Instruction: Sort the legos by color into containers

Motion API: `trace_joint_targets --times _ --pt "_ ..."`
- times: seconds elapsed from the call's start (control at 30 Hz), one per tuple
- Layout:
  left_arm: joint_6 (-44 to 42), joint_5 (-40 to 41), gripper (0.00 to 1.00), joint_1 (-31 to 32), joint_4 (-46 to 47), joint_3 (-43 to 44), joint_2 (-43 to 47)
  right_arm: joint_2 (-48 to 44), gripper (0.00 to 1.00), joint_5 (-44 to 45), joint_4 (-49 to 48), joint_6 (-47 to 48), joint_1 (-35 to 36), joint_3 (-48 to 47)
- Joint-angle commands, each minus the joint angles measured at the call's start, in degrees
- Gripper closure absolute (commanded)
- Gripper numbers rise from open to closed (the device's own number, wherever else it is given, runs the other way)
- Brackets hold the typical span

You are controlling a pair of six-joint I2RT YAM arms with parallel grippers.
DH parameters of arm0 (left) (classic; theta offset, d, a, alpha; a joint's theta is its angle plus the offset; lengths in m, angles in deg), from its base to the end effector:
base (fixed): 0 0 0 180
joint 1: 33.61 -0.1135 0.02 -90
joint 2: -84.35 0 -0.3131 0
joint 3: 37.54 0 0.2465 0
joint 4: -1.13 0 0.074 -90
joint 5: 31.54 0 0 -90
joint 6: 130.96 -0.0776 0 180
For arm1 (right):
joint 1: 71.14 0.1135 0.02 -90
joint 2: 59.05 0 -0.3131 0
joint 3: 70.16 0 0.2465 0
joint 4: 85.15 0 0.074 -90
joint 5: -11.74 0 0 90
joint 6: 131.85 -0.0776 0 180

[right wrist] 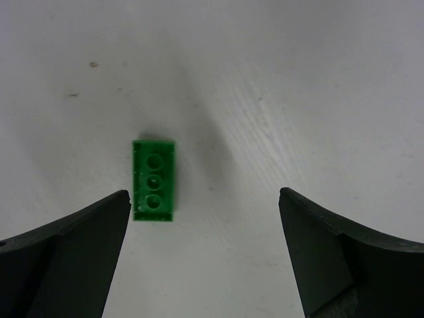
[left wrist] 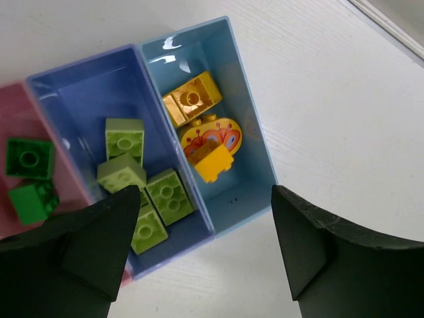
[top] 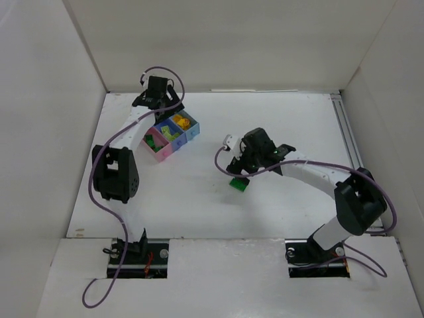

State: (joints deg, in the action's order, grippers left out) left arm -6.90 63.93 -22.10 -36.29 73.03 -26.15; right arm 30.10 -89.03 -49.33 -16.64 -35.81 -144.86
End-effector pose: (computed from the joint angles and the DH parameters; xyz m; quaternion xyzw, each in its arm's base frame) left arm 0.4879 -0.0918 0.3153 -0.1958 0.8739 -0.1321 0.4250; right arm 0.2772 0.2143 0.2495 -0.4995 0.7926 0.1178 0.3292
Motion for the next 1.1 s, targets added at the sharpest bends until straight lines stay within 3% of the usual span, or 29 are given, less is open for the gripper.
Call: trace_joint_targets --times 0.0,0.13,0.3,0.63,0.67,0.73,0.83,0.9,1.07 --pt "0.21 2.16 0.23 -0.43 2.41 -4.8 11.76 -1.08 0.02 1.36 -2.49 -2.35 3.86 2.08" --pt "3.01 8.82 0.2 1.14 3.82 -14.29 22.21 0.59 0.09 3.9 -3.02 -4.55 5.19 3.14" --pt "5.84 11.22 0.17 1.67 1.63 -22.73 31.65 2.44 0.12 5.4 -2.41 -6.4 7.82 2.0" --pt "9.09 14.39 0.16 2.2 -1.1 -27.93 41.14 8.76 0.18 7.94 -2.4 -14.04 10.28 2.52" --pt "9.09 13.87 0.16 2.2 -1.1 -28.54 41.15 8.77 0.25 8.56 -2.92 -15.09 10.28 2.52" --pt "9.62 13.33 0.16 2.2 -1.1 -29.07 42.38 9.38 0.27 9.09 -2.93 -15.8 10.28 2.52" --pt "10.14 12.81 0.16 2.2 -1.1 -29.78 42.9 8.86 0.39 10.14 -3.54 -16.51 10.28 3.05" --pt "10.14 12.81 0.16 2.2 -0.57 -31.09 42.91 8.85 0.53 11.19 -3.54 -17.21 10.28 3.05" --pt "10.76 11.58 0.16 2.2 -0.57 -31.1 42.91 8.33 0.69 12.17 -2.75 -17.83 10.28 3.05"
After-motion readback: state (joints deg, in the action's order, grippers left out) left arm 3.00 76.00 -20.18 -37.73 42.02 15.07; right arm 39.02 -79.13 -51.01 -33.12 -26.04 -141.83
